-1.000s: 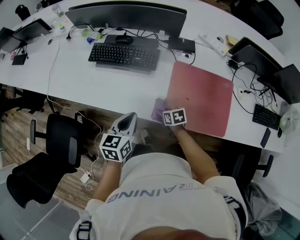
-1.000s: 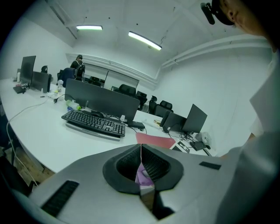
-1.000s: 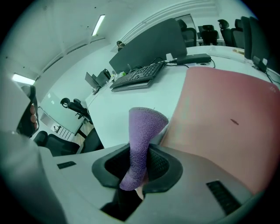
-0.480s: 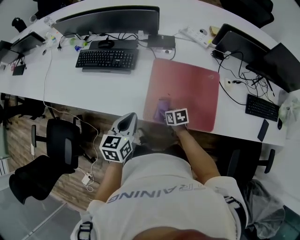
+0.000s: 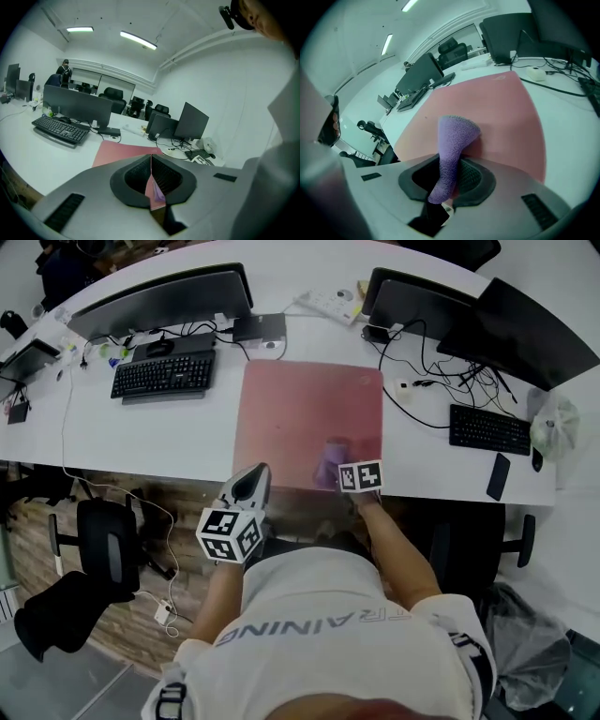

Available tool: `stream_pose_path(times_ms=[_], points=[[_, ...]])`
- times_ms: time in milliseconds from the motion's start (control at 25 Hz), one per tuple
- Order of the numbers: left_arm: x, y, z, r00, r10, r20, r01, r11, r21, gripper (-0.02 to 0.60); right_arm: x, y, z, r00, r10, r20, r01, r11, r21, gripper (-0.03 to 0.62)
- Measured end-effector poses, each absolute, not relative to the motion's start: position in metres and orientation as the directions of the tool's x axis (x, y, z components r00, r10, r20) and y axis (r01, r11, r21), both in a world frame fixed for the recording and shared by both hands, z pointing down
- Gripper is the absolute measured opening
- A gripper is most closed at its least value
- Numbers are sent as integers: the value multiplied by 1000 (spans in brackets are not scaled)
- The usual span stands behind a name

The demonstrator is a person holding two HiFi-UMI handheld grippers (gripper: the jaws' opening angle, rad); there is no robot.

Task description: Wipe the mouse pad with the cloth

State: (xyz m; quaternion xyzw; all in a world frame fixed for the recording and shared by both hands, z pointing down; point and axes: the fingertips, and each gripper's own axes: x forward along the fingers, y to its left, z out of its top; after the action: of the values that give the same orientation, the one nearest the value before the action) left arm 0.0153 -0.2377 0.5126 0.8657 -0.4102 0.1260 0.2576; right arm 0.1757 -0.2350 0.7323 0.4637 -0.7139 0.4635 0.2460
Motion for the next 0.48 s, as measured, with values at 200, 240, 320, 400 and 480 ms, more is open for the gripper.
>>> stream_pose_path(times_ms=[200, 240, 320, 400, 480], points=[[62, -230, 514, 662, -624, 415, -749, -561, 351, 32, 240, -215, 732, -404, -461, 790, -907, 85, -413, 100], [71, -229, 513, 669, -620, 410, -743, -570, 351, 32, 252, -210, 732, -394, -467, 792, -909, 71, -410, 100], [85, -228, 512, 683, -610, 402, -730, -589, 347, 32, 274, -203, 732, -375, -480, 793, -913, 41, -407, 100], [98, -228, 510, 697, -600, 394, -717, -608, 341, 32, 295, -195, 732, -352, -493, 795, -916, 9, -401, 100], [109, -228, 507, 710, -590, 385, -703, -625, 338, 32, 315, -187, 732, -326, -503, 801, -921, -25, -390, 100]])
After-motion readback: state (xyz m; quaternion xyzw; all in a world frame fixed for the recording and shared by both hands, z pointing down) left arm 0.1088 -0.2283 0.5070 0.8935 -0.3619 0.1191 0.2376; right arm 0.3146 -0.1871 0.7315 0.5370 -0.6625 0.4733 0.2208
